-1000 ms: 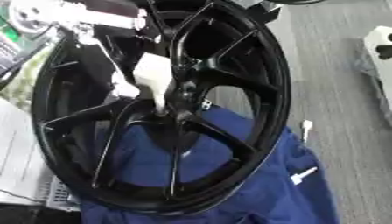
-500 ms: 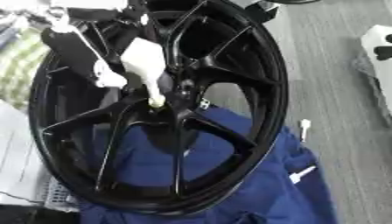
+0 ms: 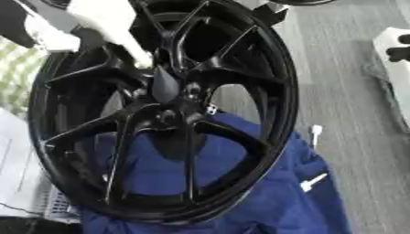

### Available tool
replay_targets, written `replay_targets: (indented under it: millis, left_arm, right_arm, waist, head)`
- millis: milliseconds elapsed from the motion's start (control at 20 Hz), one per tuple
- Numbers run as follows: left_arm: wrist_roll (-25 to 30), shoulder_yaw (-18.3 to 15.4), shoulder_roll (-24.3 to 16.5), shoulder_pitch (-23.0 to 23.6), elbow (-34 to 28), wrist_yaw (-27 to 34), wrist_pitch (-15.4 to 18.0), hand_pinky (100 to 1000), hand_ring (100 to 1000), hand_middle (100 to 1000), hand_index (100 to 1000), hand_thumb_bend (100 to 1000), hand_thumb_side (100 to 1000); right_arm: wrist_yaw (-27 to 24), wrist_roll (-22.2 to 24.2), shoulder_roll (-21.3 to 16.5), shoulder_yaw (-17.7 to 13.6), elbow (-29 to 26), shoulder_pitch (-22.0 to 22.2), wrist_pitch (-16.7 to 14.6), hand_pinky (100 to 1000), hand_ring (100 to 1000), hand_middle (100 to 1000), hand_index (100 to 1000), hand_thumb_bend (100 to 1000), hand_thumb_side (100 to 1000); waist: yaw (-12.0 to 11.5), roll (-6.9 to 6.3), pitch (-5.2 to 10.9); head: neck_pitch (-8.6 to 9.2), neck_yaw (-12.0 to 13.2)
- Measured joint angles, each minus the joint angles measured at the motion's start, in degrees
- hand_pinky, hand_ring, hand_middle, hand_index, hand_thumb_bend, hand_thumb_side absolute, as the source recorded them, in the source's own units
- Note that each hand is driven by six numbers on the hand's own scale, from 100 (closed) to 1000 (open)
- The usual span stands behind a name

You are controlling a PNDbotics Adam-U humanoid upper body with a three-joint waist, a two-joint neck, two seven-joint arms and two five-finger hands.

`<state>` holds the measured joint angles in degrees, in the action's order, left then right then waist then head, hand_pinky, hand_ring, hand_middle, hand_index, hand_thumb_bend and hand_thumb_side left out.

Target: Pull the pin out of the wheel hub.

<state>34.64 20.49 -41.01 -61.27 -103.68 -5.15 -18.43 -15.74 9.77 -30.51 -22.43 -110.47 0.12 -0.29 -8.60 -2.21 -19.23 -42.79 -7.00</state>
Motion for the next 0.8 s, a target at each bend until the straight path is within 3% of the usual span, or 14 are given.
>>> replay_targets:
  millis: [400, 500, 800]
  left_arm:
    - [-7.68, -12.64, -8.78, 12.34, 7.01, -0.99, -2.32, 719, 424, 235, 414, 143, 100]
    - [-9.63, -15.84, -9.15, 15.46, 9.84, -0.93, -2.81, 717, 424, 239, 423, 143, 100]
    - [-15.43, -25.23, -6.63, 24.78, 17.66, -0.03, -1.92, 742, 476, 366, 560, 167, 208]
  right_arm:
    - [-0.36, -1.88, 0.12, -1.93, -0.39, 2.17, -0.90, 1000, 809, 550, 741, 100, 593]
    - [-0.47, -2.50, 0.51, -2.44, -0.59, 2.70, -1.02, 1000, 809, 550, 741, 100, 593]
    - [-1.32, -3.17, 1.55, -2.98, -0.60, 2.38, -0.85, 1000, 808, 549, 741, 100, 595]
  waist:
    - [-3.42, 1.55, 0.63]
    - [-3.89, 1.93, 0.74]
    - [-3.87, 2.90, 0.81]
  head:
    - [-0.43, -2.78]
    - [-0.43, -3.26]
    - [0.24, -3.62]
